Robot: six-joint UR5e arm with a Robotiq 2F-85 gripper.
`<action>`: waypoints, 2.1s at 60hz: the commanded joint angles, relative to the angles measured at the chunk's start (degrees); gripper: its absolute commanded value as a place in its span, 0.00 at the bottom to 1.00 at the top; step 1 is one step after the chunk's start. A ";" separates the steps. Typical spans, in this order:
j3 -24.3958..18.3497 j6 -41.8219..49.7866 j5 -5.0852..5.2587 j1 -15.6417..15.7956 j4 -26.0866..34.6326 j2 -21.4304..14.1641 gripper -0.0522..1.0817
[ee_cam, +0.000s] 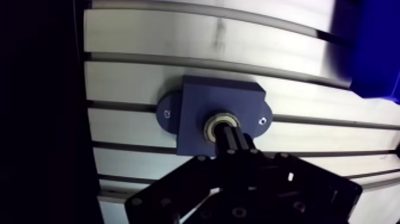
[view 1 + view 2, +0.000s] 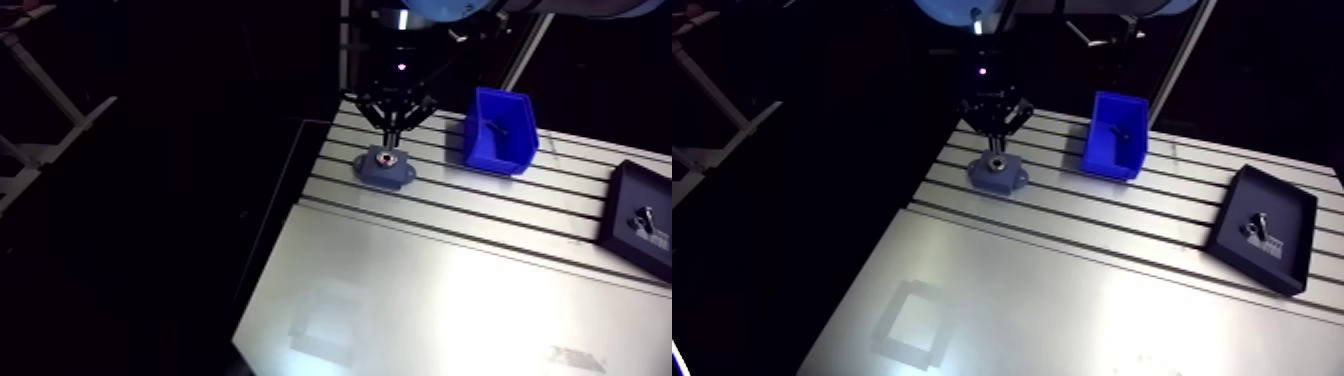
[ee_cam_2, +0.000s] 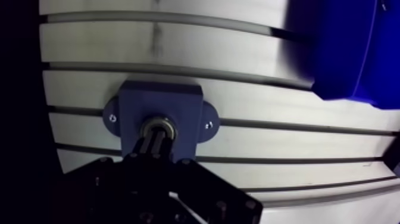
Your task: Pick up the bearing and press it into the housing until flush.
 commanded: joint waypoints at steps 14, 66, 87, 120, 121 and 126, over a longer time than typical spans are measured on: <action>0.71 -0.26 -0.05 0.13 -0.47 0.14 1.00; 0.97 -0.70 0.74 0.23 -0.66 0.75 1.00; 0.88 -1.05 0.74 0.23 -1.31 1.62 1.00; 0.88 -1.05 0.90 0.23 -2.15 1.72 1.00; 0.88 -1.05 0.91 0.23 -2.15 1.72 1.00; 0.88 -1.05 0.91 0.31 -2.15 1.65 1.00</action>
